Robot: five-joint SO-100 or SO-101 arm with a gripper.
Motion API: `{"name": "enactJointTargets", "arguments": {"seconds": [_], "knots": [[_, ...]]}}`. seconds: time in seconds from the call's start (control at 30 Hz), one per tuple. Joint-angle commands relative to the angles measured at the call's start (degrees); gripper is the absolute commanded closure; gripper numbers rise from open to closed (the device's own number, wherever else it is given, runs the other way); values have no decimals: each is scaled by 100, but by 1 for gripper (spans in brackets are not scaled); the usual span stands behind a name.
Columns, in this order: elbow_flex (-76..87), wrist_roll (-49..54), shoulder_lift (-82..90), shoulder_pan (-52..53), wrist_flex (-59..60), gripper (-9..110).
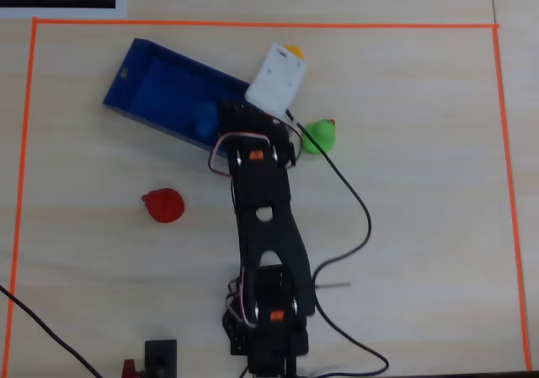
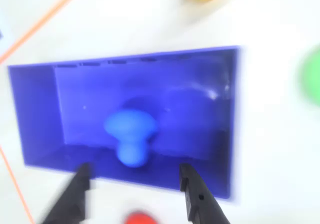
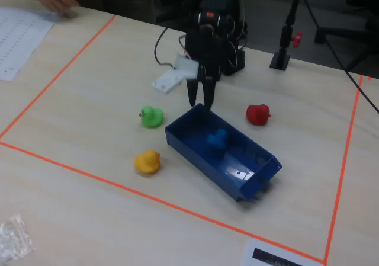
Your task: Grasp blue duck and put it into box.
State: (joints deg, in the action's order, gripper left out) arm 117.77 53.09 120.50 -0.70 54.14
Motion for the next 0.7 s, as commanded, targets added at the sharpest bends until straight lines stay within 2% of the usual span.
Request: {"name": "enactJointTargets", "arguments": {"seconds": [0.0,0.23,0.33,0.43,0.6,0.67], "knots": [[2408,527,3560,352,-141,101],[5019,1187,6091,519,-105,101],[5669,1380,6917,422,299,101],[5933,1556,6917,387,536,101],[5959,2347,6917,299,1951,101],[5977,2312,6926,316,2136,101]]}}
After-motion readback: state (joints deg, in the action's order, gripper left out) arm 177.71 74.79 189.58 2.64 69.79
